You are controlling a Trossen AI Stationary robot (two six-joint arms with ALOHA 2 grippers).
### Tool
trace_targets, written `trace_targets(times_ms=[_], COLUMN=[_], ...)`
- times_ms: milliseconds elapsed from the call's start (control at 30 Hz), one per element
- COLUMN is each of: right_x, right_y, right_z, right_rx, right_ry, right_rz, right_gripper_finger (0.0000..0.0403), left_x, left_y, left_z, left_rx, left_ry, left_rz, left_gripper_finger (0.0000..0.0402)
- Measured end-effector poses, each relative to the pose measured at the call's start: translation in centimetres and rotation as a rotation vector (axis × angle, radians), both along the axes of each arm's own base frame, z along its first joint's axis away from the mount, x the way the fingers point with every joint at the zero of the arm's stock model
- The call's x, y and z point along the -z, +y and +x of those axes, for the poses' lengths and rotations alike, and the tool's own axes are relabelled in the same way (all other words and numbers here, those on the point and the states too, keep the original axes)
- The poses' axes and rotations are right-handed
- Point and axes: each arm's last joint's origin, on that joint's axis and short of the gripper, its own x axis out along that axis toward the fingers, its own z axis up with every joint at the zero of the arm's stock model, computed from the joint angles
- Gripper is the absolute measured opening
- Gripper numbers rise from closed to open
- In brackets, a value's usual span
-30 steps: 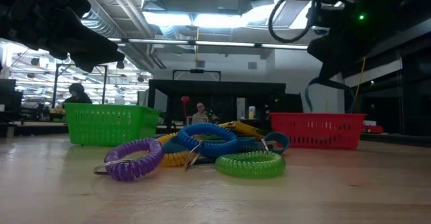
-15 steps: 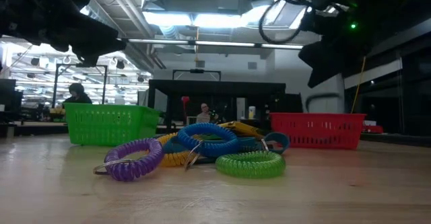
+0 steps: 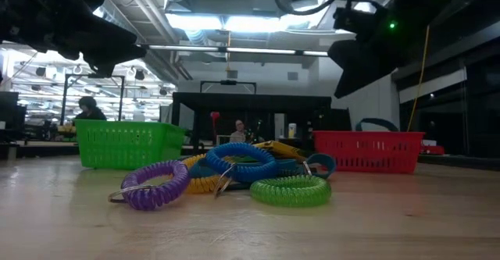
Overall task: Pick & Place Office Desk Supplies
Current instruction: Put the blue rubber band into the red bin
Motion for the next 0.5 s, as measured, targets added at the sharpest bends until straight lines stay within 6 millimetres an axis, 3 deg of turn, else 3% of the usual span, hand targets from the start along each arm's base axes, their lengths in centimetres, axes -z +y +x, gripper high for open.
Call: trace_targets(times_ms=[500], right_x=[0.2], right_y=[-1.7], right_z=[-2.4], right_rx=[0.174], right_ry=[0.124], right_rz=[-0.089], right_gripper_finger=[0.0167], left_x=[0.1], left_y=[0.0], left_z=[0.0], left_rx=[0.000], left_ry=[0.008], left_rz=[0.011], left_gripper_finger=[0.0169])
